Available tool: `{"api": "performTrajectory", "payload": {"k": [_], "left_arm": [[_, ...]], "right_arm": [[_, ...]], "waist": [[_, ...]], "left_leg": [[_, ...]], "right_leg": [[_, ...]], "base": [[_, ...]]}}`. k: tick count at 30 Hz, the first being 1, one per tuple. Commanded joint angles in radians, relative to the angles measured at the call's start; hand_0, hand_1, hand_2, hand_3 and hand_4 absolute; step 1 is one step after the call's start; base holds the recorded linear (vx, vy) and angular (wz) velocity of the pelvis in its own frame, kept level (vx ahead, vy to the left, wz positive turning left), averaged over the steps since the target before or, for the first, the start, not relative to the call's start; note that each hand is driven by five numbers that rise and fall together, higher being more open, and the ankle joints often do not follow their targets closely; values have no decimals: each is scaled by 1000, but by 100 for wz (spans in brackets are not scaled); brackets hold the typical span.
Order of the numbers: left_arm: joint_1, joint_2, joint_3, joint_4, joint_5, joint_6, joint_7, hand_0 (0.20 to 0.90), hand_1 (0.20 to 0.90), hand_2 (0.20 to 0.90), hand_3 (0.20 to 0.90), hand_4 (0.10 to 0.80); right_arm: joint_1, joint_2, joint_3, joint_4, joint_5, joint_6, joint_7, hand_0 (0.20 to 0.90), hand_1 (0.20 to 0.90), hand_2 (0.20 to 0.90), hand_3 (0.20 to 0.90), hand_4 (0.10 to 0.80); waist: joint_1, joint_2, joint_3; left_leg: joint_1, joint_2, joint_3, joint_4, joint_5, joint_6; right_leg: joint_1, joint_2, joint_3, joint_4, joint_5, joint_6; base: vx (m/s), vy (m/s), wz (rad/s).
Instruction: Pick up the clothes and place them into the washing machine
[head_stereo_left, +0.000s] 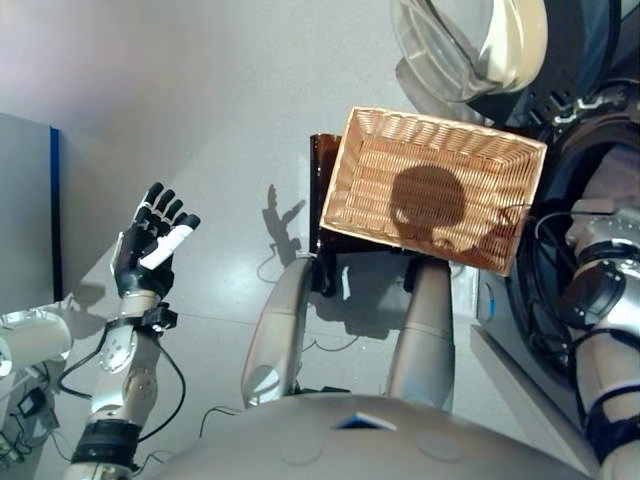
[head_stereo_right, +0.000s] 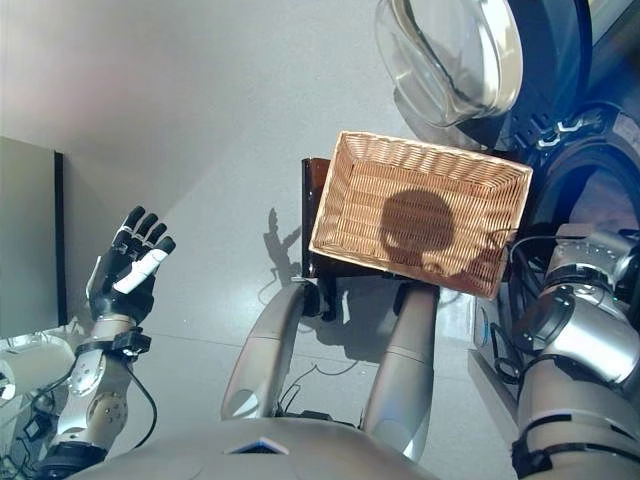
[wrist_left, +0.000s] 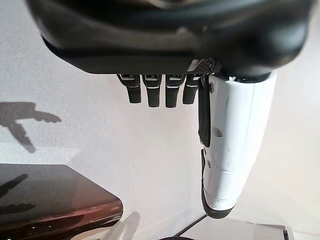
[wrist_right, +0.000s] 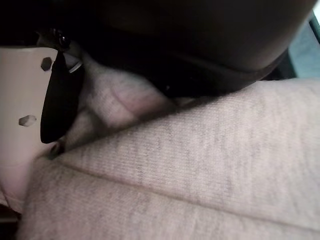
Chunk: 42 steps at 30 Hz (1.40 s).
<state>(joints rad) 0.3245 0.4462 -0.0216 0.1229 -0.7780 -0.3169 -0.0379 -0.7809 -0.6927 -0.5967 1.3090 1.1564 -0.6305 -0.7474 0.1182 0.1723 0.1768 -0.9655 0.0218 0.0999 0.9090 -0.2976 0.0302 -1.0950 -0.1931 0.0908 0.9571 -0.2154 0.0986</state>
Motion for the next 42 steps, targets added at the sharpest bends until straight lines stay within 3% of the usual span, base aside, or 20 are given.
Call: {"api": "performTrajectory", "payload": {"k": [1, 2, 3, 4, 9, 12, 14, 18, 26, 28, 42], "left_arm": [[23, 30, 77, -23, -21, -115, 0, 900, 900, 900, 900, 800], [22, 30, 76, -23, -21, -117, -1, 900, 900, 900, 900, 800], [22, 30, 76, -23, -21, -118, -1, 900, 900, 900, 900, 800], [22, 31, 76, -22, -18, -118, -2, 900, 900, 900, 900, 800], [19, 29, 88, -13, -11, -119, 1, 900, 900, 900, 900, 800], [16, 35, 90, -7, 1, -124, -4, 900, 900, 900, 900, 800], [10, 57, 84, -18, -3, -135, -20, 900, 900, 900, 900, 800], [23, 71, 93, -49, -17, -140, -36, 900, 900, 900, 900, 800], [33, 62, 110, -16, -16, -146, -42, 900, 900, 900, 900, 800], [25, 67, 113, -21, -1, -146, -45, 900, 900, 900, 900, 800], [-27, 47, 148, -4, 30, -169, -21, 900, 900, 900, 900, 800]], "right_arm": [[79, -244, 43, -131, -102, -143, 2, 200, 200, 200, 200, 300], [77, -237, 50, -135, -107, -140, 4, 606, 606, 606, 606, 590], [75, -236, 52, -136, -109, -140, 3, 826, 826, 826, 826, 747], [68, -223, 61, -141, -113, -139, 10, 900, 900, 900, 900, 800], [72, -193, 84, -155, -127, -126, 35, 900, 900, 900, 900, 800], [82, -186, 132, -121, -144, -43, 111, 900, 900, 900, 900, 800], [110, -197, 264, -40, -277, 95, 169, 900, 900, 900, 900, 800], [144, -164, 368, -29, -387, 160, 200, 900, 900, 900, 900, 800], [229, -21, 469, -91, -534, 195, 241, 900, 900, 900, 900, 800], [218, 4, 528, -69, -644, 240, 225, 900, 900, 900, 900, 800], [218, 147, 553, -17, -730, 284, 212, 900, 900, 900, 900, 800]], "waist": [[-50, 31, -104], [-50, 32, -104], [-50, 32, -104], [-48, 34, -104], [-47, 36, -106], [-44, 28, -98], [-34, 13, -82], [-35, 0, -67], [-43, -32, -59], [-39, -41, -60], [-29, -76, -60]], "left_leg": [[-1, 26, -18, -133, 102, -59], [0, 26, -15, -131, 96, -59], [0, 26, -14, -130, 95, -59], [-1, 26, -12, -128, 95, -58], [1, 29, -10, -131, 95, -56], [5, 30, -10, -134, 98, -56], [9, 32, -7, -131, 95, -58], [13, 32, -7, -139, 104, -57], [16, 31, -12, -151, 111, -50], [11, 29, -15, -147, 111, -46], [38, 14, -16, -185, 113, -31]], "right_leg": [[27, 31, -29, -18, -36, -62], [28, 30, -27, -17, -39, -60], [28, 30, -26, -16, -39, -60], [27, 28, -25, -15, -40, -59], [27, 29, -27, -13, -41, -58], [33, 27, -30, -17, -37, -58], [40, 23, -35, -20, -34, -55], [48, 24, -39, -34, -21, -55], [64, 31, -43, -69, 1, -56], [64, 32, -45, -68, 3, -56], [94, 21, -43, -121, 33, -47]], "base": [[78, 16, -6], [76, 16, -7], [5, 11, -7], [-5, 12, -7], [-2, 8, -7], [-31, 1, -1], [5, -30, 1], [0, 0, 0], [2, 4, -3], [0, 0, 0], [2, 16, 2]]}}
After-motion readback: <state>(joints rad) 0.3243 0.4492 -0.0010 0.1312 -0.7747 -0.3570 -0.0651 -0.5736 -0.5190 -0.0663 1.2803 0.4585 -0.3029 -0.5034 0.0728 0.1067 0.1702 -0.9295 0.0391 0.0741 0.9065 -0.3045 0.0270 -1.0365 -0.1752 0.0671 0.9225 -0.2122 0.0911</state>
